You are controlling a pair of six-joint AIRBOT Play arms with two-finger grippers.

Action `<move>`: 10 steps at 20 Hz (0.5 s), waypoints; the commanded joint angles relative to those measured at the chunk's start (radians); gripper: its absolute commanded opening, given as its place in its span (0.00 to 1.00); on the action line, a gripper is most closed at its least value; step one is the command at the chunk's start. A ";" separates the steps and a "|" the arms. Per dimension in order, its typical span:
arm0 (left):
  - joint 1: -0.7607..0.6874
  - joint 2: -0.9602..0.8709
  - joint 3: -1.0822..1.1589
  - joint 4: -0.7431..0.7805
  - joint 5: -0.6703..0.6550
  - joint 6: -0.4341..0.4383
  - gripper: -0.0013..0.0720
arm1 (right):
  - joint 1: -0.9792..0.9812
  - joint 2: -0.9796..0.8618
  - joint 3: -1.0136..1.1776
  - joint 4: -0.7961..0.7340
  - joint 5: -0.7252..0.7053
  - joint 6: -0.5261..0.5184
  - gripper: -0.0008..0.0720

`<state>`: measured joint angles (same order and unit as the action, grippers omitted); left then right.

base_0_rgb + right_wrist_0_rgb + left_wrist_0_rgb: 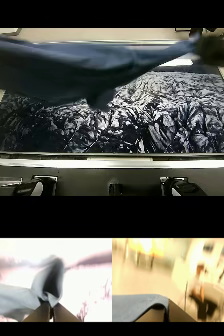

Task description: Fold the clothes and pants, and hang the long-sleeved shirts on hangers.

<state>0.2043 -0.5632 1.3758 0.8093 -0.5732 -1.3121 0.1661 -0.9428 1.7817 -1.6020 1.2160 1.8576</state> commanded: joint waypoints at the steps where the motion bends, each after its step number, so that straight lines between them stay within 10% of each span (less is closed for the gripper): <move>1: 0.014 0.125 0.058 0.002 0.089 -0.078 0.05 | 0.000 0.151 0.047 -0.017 -0.048 0.051 0.07; 6: 0.014 0.125 0.091 0.002 0.247 -0.162 0.05 | 0.000 0.200 0.047 -0.011 0.047 0.037 0.07; 10: 0.014 0.019 0.084 0.003 0.118 -0.092 0.05 | 0.000 0.114 0.036 -0.016 0.376 0.001 0.07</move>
<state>0.2176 -0.4858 1.4574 0.8101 -0.3874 -1.4349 0.1661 -0.7872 1.8244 -1.6154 1.3655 1.8782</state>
